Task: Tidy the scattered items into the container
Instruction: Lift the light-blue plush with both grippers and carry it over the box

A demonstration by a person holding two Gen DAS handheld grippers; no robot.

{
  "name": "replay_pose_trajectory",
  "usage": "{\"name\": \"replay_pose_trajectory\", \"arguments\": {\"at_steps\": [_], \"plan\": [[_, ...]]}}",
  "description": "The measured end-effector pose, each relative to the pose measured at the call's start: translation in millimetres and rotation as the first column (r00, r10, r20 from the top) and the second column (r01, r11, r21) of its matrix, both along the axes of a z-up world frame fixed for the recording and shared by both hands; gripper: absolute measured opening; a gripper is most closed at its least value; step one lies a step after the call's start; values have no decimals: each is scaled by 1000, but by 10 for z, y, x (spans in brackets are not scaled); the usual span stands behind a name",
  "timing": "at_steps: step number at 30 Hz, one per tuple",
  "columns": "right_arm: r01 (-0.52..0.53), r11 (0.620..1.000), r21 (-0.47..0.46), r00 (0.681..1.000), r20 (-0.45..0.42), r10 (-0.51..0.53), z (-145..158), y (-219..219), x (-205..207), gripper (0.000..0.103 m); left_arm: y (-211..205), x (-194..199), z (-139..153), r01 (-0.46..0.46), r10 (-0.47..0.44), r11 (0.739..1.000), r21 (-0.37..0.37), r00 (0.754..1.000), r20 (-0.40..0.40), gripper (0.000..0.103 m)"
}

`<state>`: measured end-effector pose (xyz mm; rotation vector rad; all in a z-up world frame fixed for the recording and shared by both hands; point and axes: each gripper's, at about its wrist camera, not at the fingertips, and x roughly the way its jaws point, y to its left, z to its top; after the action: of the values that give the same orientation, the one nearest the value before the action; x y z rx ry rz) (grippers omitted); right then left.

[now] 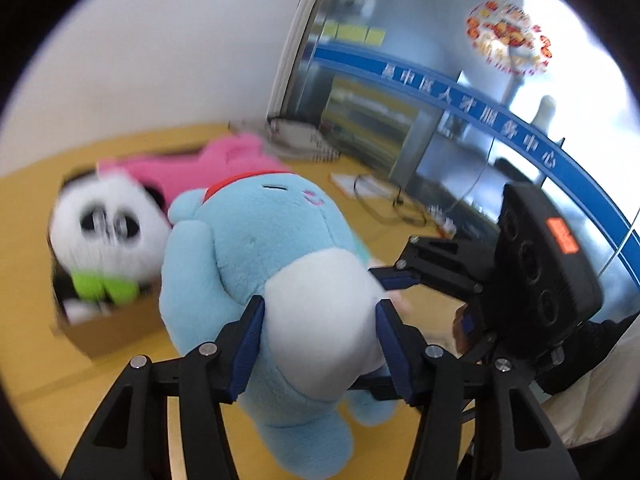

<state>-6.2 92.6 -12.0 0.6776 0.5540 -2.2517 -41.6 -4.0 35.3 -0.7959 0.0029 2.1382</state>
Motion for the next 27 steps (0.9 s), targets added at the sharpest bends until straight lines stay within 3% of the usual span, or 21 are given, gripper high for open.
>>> {"name": "replay_pose_trajectory", "arguments": {"at_steps": [1,3,4,5,7,8,10,13,15,16,18,21,22,23,24,25,26,27], "plan": [[2,1000,6,999,-36,-2,117,-13,-61,72,-8,-32,185,17,-15,999,31,999,-41,37],[14,1000,23,995,-104,-11,351,-43,-242,72,40,-100,526,159,-151,982,106,985,-80,4],[13,1000,22,992,-122,-10,429,-48,-326,69,148,-128,645,247,-238,963,105,967,-86,2],[-8,1000,3,990,-140,8,528,-53,-418,64,291,-133,716,277,-270,960,51,956,-115,0],[-45,998,-44,980,-197,35,737,-88,-571,64,529,-214,764,203,-223,972,-118,956,-191,1],[-42,998,-53,986,-161,33,798,-95,-724,64,540,-335,767,180,-202,975,-130,962,-184,1],[-8,999,-31,990,-139,3,721,-76,-1027,64,375,-643,702,146,-152,988,-58,982,-110,1],[52,998,24,997,-62,-51,302,47,-1342,62,3,-1000,382,53,-53,998,23,999,-10,1],[82,997,6,997,8,-82,42,156,-1490,54,-169,-1222,86,-45,44,999,9,996,72,1],[92,996,8,996,21,-92,-31,168,-1538,32,-221,-1287,-33,-77,77,997,-4,991,106,1],[114,993,-1,993,23,-114,-96,215,-1564,32,-289,-1343,-247,-103,105,994,-20,983,149,1],[101,995,-1,993,56,-101,-84,317,-1523,38,-295,-1331,-442,-99,100,995,-12,980,175,2],[103,995,-8,992,79,-102,-89,352,-1505,44,-264,-1339,-492,-99,101,995,-19,979,178,3],[113,993,-30,988,106,-109,-76,402,-1488,57,-224,-1369,-529,-97,100,995,-27,978,185,7],[128,990,-57,984,133,-119,-59,492,-1495,67,-197,-1395,-547,-92,96,995,-32,975,200,17],[140,987,-84,980,157,-125,-51,551,-1525,83,-185,-1416,-578,-86,92,996,-36,971,221,24],[147,984,-102,976,176,-127,-31,605,-1556,89,-161,-1450,-626,-79,85,996,-36,966,243,40],[151,982,-115,972,200,-126,-23,668,-1585,89,-123,-1487,-668,-69,74,997,-28,961,265,48]]}}
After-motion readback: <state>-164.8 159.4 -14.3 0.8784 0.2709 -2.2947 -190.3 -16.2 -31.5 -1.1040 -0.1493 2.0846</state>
